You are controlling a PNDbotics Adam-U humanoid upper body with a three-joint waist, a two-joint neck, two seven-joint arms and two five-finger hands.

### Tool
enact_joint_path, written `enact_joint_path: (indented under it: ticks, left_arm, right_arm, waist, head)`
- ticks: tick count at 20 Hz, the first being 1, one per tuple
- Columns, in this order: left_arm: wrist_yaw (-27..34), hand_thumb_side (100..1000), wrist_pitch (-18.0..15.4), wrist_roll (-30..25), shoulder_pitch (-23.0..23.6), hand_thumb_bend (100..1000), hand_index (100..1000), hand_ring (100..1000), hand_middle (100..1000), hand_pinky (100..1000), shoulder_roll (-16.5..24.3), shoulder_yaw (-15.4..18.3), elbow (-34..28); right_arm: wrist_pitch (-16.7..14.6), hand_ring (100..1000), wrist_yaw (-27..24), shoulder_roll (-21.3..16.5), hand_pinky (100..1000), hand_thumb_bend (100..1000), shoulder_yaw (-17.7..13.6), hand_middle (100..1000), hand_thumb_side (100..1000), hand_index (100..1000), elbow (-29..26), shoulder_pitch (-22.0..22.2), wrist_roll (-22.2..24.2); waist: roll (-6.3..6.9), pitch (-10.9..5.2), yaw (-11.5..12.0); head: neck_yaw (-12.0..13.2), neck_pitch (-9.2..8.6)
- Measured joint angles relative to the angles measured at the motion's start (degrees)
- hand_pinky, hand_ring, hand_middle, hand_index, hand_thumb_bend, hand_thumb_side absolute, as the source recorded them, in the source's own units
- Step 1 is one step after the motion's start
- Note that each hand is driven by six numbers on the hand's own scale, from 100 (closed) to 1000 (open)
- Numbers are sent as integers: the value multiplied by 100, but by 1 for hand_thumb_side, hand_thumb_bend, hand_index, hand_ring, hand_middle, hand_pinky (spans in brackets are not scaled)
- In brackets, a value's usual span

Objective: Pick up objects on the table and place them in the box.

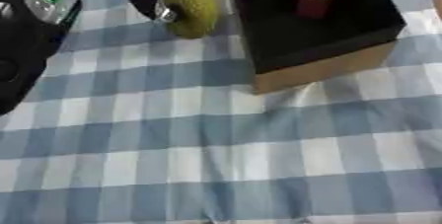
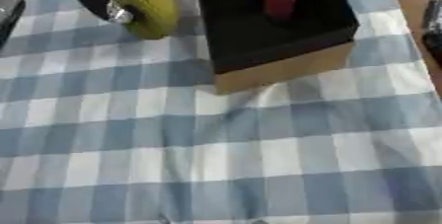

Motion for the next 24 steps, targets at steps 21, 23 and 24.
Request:
enact_joint_path:
  ticks: [21,23,24]
  left_arm:
    - [246,117,99,876,-367,100,564,674,585,695,-1059,48,412]
    - [216,111,26,836,-309,100,608,696,603,722,-1125,14,581]
    - [214,119,-18,807,-289,100,616,701,606,729,-1161,-2,662]
  right_arm:
    - [-39,1000,-155,11,890,100,5,454,470,854,0,-171,55]
    - [-40,1000,-161,15,891,100,5,454,470,855,0,-204,59]
    - [-40,1000,-164,17,891,100,4,454,470,855,0,-212,61]
  waist:
    - [0,0,-238]
    - [0,4,-254]
    - [0,6,-258]
  head:
    - [198,-81]
    - [212,-81]
    - [213,-81]
